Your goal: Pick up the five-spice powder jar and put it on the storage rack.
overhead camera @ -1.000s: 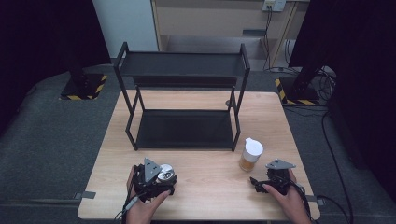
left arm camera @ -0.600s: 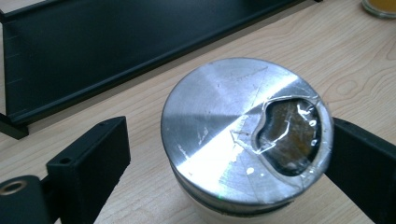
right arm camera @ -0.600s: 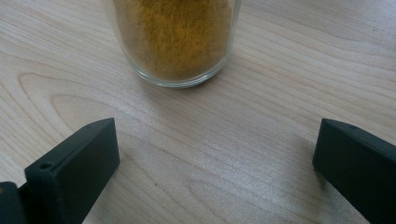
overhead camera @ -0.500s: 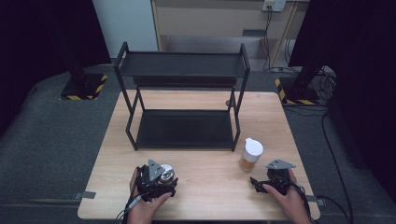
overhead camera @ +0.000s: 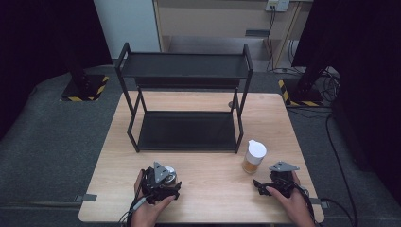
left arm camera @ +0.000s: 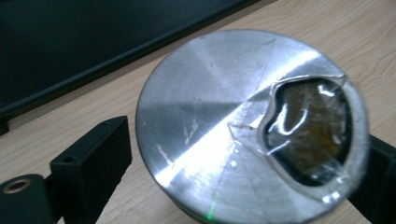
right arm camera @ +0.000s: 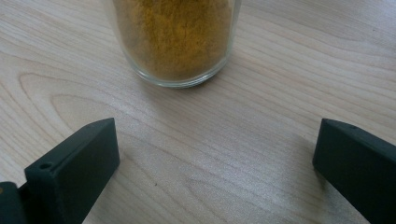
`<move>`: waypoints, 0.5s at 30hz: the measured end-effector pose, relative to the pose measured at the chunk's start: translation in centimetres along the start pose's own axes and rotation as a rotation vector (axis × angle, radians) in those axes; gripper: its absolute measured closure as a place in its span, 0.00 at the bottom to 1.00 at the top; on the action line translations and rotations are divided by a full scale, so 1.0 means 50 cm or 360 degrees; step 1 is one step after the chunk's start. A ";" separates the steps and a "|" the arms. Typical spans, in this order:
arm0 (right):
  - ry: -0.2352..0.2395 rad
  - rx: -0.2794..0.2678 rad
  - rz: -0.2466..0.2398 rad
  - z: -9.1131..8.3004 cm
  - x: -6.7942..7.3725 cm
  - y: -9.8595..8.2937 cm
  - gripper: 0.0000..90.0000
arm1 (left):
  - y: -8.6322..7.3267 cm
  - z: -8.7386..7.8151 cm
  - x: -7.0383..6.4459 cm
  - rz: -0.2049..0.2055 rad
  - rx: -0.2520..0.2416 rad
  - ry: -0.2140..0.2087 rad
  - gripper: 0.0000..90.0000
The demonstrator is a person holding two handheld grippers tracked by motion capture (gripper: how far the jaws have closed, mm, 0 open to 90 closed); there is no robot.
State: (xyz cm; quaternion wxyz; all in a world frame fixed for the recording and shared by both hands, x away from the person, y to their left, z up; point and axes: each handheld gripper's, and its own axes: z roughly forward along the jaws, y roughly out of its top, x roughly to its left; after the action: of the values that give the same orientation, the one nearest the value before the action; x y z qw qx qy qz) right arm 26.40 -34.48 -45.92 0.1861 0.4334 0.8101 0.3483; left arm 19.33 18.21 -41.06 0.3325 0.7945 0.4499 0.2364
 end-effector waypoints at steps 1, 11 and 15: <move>0.0000 0.0000 0.0000 0.000 0.000 0.000 0.02 | 0.000 0.002 0.001 -0.0006 0.0006 -0.0002 0.07; 0.0000 0.0000 0.0000 0.000 0.000 0.000 0.02 | 0.001 0.010 0.009 -0.0016 0.0026 -0.0032 0.13; 0.0000 0.0000 0.0000 0.000 0.000 0.000 0.02 | 0.003 0.013 0.008 -0.0002 0.0038 -0.0040 0.15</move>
State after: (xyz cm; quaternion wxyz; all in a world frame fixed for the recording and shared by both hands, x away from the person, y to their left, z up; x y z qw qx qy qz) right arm 26.40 -34.48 -45.92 0.1862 0.4334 0.8101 0.3483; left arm 20.02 18.30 -41.34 0.3287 0.8011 0.4489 0.2206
